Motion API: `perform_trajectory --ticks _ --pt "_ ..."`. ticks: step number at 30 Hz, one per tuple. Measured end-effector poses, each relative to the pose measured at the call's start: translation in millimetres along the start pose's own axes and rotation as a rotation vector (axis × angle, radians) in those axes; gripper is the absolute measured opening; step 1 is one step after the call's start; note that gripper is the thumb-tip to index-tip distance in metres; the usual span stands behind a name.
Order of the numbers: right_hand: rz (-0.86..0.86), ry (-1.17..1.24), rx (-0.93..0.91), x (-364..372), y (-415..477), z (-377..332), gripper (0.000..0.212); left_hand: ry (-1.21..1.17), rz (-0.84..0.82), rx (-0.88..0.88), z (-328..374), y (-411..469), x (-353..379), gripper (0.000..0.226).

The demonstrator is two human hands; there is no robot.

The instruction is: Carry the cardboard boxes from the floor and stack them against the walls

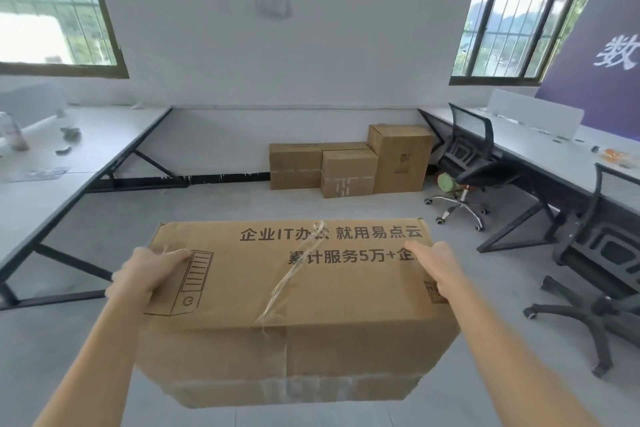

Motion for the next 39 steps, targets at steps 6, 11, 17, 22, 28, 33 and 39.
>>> perform_trajectory --ticks 6,11,17,22,28,33,39 --pt "-0.025 -0.049 0.003 28 86 -17 0.029 0.021 0.004 -0.049 35 77 34 0.097" --pt "-0.071 -0.060 -0.019 52 185 -43 0.030 0.022 0.021 -0.036 93 124 66 0.079" --pt "-0.118 -0.109 -0.069 79 298 -93 0.030 -0.027 0.054 -0.103 143 184 96 0.084" --pt "-0.149 -0.115 -0.080 113 372 -121 0.035 -0.087 0.068 -0.178 151 237 120 0.094" --pt "-0.226 -0.131 -0.074 180 452 -158 0.034 -0.118 0.070 -0.213 174 314 134 0.088" --pt "-0.264 -0.173 -0.062 246 519 -196 0.027 -0.126 0.028 -0.236 193 402 139 0.088" --pt "-0.221 -0.144 -0.044 306 600 -259 0.026 -0.115 0.042 -0.219 268 509 128 0.101"
Point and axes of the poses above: each hand's wrist, its own y-axis towards the middle knuckle, its own x-axis out of the palm, z = x × y, the point moved 8 cm from there along y, towards the middle knuckle, and after that the axes turned 2 degrees about -x, right-handed, at the moved point
